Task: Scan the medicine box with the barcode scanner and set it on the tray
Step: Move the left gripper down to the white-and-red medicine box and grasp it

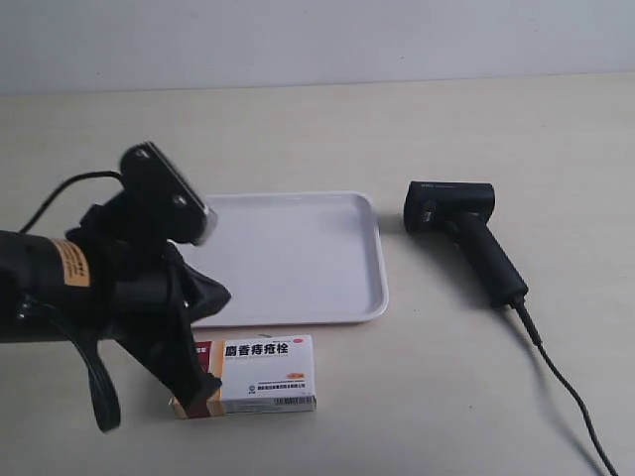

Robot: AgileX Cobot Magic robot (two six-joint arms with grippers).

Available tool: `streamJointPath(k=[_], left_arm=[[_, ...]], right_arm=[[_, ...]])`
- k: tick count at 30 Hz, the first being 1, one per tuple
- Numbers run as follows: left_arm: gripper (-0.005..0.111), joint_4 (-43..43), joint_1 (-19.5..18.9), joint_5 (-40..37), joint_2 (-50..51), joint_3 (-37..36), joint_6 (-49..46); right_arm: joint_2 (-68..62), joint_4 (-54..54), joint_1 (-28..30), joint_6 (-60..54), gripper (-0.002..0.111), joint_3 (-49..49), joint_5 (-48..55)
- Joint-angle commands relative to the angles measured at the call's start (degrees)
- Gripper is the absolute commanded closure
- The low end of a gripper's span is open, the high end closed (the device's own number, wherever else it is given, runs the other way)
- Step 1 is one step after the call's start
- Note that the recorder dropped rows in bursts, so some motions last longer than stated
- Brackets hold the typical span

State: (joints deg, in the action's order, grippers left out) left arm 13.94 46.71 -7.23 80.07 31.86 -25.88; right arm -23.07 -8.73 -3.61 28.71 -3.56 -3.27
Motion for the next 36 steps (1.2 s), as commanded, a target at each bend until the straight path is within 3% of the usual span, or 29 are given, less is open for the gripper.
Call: streamJointPath(k=[1,4,9,11,13,26,29,36], left_arm=[[0.102,0.22,4.17,0.56,1.45,0.79,-0.76],[0.079,0.22,5.23,0.03,1.60,0.79,-0.76],[0.026,-0.24,5.23,2.51,6.00,0.79,-3.49],[0.015,-0.24,5.23,3.97,8.64,0.79,-6.57],[0.011,-0.24,5.23,4.59,11.41,0.79,-8.36],[0.017,-0.24,2.52,10.60,20.41,0.79,-9.69],[0.034,-0.24,2.51,10.60,20.67,0.79,-9.81],[0.095,-0.14,2.92,9.03,20.27,0.79,-9.71]], right_arm=[[-5.84,-0.74,0.29,-0.21,0.108,-0.45,-3.99],[-8.06,-0.74,0.29,-0.21,0.108,-0.45,-5.44],[-8.70,-0.74,0.29,-0.21,0.108,-0.45,-6.09],[-8.70,-0.92,0.29,-0.21,0.108,-0.45,-6.09],[-8.70,-0.92,0.29,-0.21,0.108,-0.45,-6.09],[-8.70,-0.91,0.29,-0.06,0.108,-0.45,-6.09],[-8.70,-0.91,0.29,-0.06,0.108,-0.45,-6.09],[-8.70,-0.91,0.29,-0.06,0.108,-0.45,-6.20]])
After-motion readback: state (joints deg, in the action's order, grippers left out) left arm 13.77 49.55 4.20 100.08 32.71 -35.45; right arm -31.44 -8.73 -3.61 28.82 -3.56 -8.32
